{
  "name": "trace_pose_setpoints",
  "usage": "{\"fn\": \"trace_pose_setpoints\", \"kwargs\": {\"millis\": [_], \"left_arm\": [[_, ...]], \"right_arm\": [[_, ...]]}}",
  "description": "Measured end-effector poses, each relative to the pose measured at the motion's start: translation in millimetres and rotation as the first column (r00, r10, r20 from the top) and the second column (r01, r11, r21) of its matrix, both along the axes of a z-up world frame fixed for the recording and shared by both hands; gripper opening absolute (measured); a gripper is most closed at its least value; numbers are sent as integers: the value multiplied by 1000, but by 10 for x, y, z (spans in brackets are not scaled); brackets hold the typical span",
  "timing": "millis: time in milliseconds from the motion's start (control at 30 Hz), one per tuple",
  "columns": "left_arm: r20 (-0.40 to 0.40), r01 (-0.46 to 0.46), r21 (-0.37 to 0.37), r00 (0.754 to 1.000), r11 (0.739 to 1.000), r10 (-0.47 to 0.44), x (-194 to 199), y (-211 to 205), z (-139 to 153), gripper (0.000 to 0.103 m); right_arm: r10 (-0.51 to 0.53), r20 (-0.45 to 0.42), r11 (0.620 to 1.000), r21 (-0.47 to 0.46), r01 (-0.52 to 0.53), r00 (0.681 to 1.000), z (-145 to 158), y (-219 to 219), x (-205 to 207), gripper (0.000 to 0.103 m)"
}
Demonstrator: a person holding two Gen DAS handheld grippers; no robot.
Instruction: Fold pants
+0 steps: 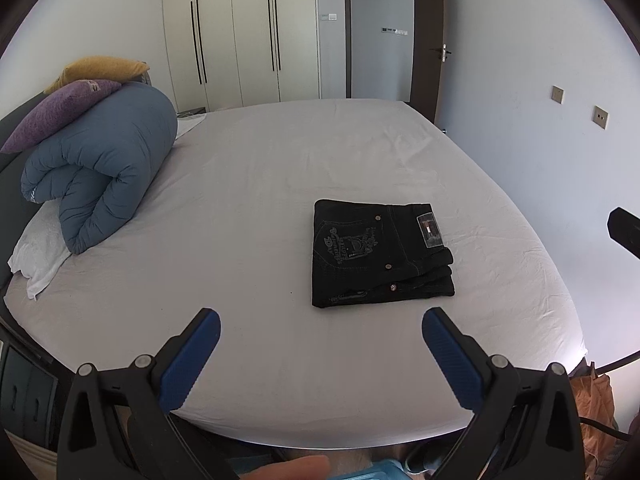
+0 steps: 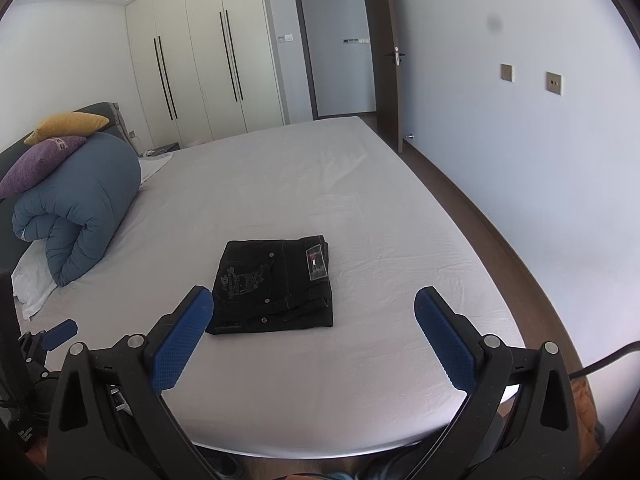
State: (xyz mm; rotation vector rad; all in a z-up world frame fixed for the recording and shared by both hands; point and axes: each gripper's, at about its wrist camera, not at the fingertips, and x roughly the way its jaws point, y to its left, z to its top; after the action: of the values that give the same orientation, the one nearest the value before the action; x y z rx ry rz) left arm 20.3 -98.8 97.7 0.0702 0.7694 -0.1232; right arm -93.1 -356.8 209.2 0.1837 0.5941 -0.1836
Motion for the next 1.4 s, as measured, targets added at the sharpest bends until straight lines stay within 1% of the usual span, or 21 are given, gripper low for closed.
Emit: {"fn": "trace_pose_setpoints", "kwargs": {"millis": [200,433,867,1400], "left_arm": [[-36,-18,-17,999,1000,17,68,36,-89,103],[-51,-22,-26,998,999,20,113,58,-113,103],[-59,-21,-34,998,999,19,144,67,-107,103],[-63,-16,-41,998,999,14,147,54,-99,103]], "right_arm": [[2,-39,1000,5,-2,999,-151,0,140,103],[9,-68,1000,9,-8,998,-301,-9,299,103],[24,-90,1000,13,-23,996,-444,4,471,103],[23,-96,1000,21,-21,995,-512,35,513,103]]}}
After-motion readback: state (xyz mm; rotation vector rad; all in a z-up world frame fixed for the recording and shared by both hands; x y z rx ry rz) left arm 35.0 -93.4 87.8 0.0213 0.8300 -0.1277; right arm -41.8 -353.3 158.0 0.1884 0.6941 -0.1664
